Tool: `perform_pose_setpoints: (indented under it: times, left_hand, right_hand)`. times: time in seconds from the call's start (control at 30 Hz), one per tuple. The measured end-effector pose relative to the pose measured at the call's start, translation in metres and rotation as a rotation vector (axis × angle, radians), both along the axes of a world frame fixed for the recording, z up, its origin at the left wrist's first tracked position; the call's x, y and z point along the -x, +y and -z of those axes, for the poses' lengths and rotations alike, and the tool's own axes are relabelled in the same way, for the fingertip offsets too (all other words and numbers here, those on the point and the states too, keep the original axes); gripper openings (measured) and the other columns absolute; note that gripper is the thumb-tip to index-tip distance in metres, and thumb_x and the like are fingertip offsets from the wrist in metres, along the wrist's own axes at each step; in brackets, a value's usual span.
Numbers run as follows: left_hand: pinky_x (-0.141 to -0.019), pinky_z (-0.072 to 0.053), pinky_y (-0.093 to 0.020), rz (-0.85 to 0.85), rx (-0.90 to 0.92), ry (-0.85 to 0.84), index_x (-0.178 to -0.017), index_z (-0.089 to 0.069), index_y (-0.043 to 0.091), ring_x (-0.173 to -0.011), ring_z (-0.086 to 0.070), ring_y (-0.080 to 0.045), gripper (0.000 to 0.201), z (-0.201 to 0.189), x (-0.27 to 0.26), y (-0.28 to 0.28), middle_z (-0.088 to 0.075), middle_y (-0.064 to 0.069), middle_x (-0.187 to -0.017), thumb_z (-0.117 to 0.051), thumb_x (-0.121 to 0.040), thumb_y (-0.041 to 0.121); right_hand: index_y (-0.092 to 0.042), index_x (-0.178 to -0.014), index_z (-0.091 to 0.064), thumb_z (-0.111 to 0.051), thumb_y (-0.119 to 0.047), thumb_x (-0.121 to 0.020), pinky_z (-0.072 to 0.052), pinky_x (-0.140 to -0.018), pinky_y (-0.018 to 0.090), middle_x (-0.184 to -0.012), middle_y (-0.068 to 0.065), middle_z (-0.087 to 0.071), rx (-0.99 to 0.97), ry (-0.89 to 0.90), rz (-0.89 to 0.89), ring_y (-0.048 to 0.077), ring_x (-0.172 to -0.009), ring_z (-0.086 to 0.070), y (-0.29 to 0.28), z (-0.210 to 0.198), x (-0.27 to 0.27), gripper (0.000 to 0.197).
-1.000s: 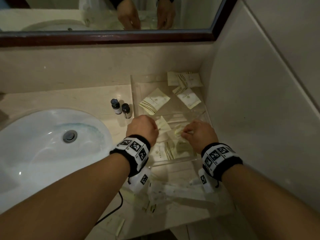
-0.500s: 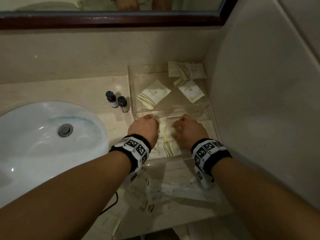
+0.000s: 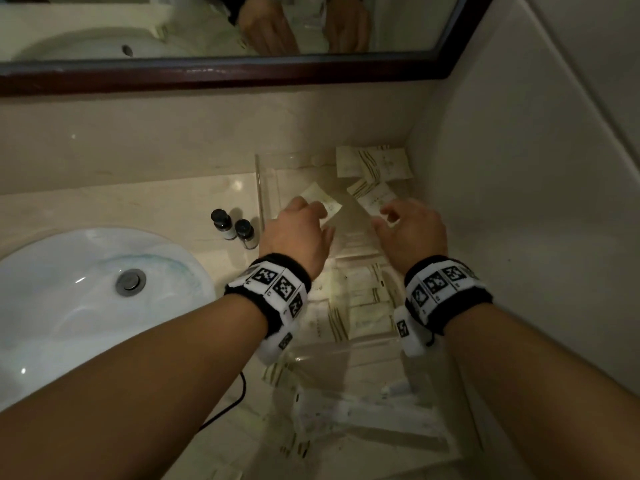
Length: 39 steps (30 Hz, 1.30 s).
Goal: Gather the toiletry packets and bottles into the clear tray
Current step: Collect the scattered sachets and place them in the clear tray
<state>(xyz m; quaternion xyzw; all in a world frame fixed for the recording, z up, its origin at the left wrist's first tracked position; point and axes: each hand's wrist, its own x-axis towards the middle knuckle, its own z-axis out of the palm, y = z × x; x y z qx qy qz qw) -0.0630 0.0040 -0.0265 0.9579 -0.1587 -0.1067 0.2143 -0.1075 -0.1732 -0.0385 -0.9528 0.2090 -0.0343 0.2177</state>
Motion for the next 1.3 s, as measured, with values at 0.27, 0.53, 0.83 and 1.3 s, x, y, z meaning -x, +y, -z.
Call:
perform_pose_setpoints:
  times: [0.27,0.53,0.83,1.3]
  left_hand:
    - [-0.091,-0.048,-0.038,-0.252,0.04,0.124,-0.127,-0.065,0.023,-0.115,-0.061,-0.03,0.038,0.013,-0.037,-0.009,-0.062,-0.006,-0.128,-0.069,-0.092,0.038]
    - [-0.088,-0.054,-0.036,-0.336,0.068,0.16,-0.1,-0.076,0.029,-0.102,-0.067,-0.029,0.014,0.02,-0.043,-0.013,-0.073,-0.004,-0.11,-0.074,-0.089,0.035]
    - [-0.088,-0.055,-0.033,-0.281,0.082,0.198,-0.082,-0.077,0.03,-0.095,-0.069,-0.024,0.008,0.016,-0.029,-0.003,-0.076,0.001,-0.095,-0.076,-0.086,0.037]
    - [-0.073,-0.052,-0.028,0.058,0.031,0.28,-0.088,-0.078,0.027,-0.086,-0.066,-0.022,0.007,0.019,0.031,-0.02,-0.072,0.0,-0.091,-0.073,-0.089,0.031]
  right_hand:
    - [-0.012,-0.092,-0.07,-0.057,-0.027,-0.088,-0.039,-0.063,0.026,-0.096,0.008,-0.068,-0.087,0.107,0.063,0.023,-0.081,-0.06,-0.013,0.007,-0.039,0.02]
    - [-0.031,-0.072,-0.061,-0.062,-0.025,-0.085,-0.041,-0.064,0.023,-0.086,-0.007,-0.069,-0.087,0.175,0.097,0.017,-0.077,-0.062,-0.018,0.019,-0.05,0.015]
    - [-0.02,-0.079,-0.073,-0.07,-0.024,-0.083,-0.058,-0.073,0.034,-0.083,-0.001,-0.071,-0.207,0.151,0.051,0.019,-0.08,-0.067,-0.021,0.009,-0.036,0.006]
    - [-0.024,-0.078,-0.065,-0.067,-0.016,-0.085,-0.048,-0.074,0.023,-0.086,-0.004,-0.068,-0.235,0.268,-0.138,0.011,-0.074,-0.06,-0.019,0.004,0.05,0.011]
